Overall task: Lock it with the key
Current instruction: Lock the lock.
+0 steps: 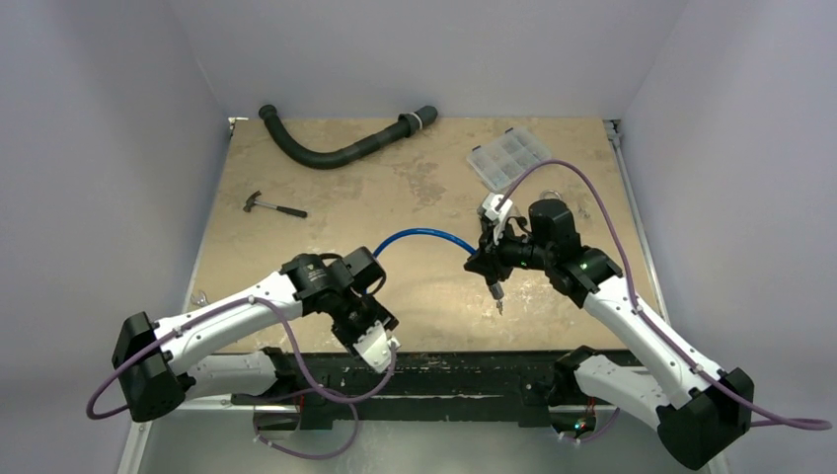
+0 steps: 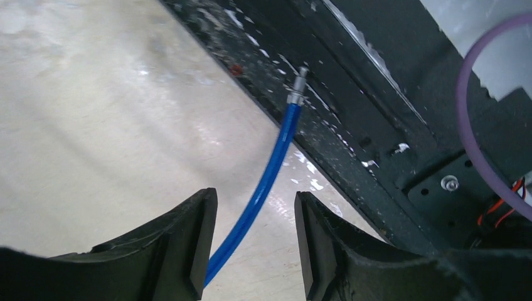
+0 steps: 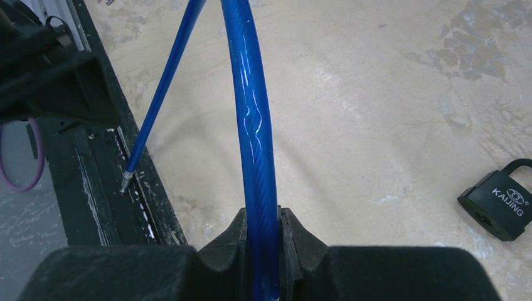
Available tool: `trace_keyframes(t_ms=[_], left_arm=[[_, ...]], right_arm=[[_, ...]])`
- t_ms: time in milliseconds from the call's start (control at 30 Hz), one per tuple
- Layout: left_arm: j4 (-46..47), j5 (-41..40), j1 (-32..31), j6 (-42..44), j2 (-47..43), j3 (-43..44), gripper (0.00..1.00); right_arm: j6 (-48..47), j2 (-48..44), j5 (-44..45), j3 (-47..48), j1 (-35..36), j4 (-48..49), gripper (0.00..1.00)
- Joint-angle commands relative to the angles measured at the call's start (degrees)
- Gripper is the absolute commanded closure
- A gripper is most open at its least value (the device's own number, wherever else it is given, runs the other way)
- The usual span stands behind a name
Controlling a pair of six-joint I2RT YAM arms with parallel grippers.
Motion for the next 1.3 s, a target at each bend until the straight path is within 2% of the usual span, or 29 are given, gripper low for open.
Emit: trace_keyframes(t_ms=[0, 400, 500, 567, 633, 800, 933, 1100, 1267], left_arm=[[3.2, -5.7, -1.1, 8.8, 1.8, -4.1, 0.48], [12.3, -9.3, -1.1, 11.9, 7.3, -9.1, 0.49], [13.9, -9.4, -1.1, 13.6, 8.0, -10.8, 0.53], [13.8, -9.8, -1.1, 14.8, 8.4, -11.4, 0.59], [12.5, -9.4, -1.2, 15.7, 8.7, -11.0, 0.73], [9.3, -4.0, -1.7, 15.5, 6.0, -8.7, 0.98], [6.7, -1.5, -2.7, 15.8, 2.4, -8.3, 1.0], [6.8, 1.0, -2.9, 4.7, 2.3, -3.7, 1.0], [13.8, 1.4, -2.7, -12.0, 1.6, 0.7, 1.0]], right_arm=[[-0.8, -2.3, -2.0, 1.6, -0.1, 1.1, 1.0], [-1.7, -2.8, -3.3, 1.8, -0.1, -0.8, 1.0], [-1.7, -2.9, -3.5, 1.6, -0.1, -0.8, 1.0], [-1.7, -2.9, -3.6, 1.6, -0.1, -0.8, 1.0], [-1.6, -3.0, -3.6, 1.5, -0.1, -0.8, 1.0], [-1.6, -3.1, -3.6, 1.4, -0.1, -0.7, 1.0], [-0.3, -3.2, -3.7, 1.0, -0.1, 0.2, 1.0], [4.4, -2.8, -3.1, 1.4, -0.1, 3.4, 1.0], [7.2, -1.0, 1.8, 3.8, -0.2, 6.8, 1.0]])
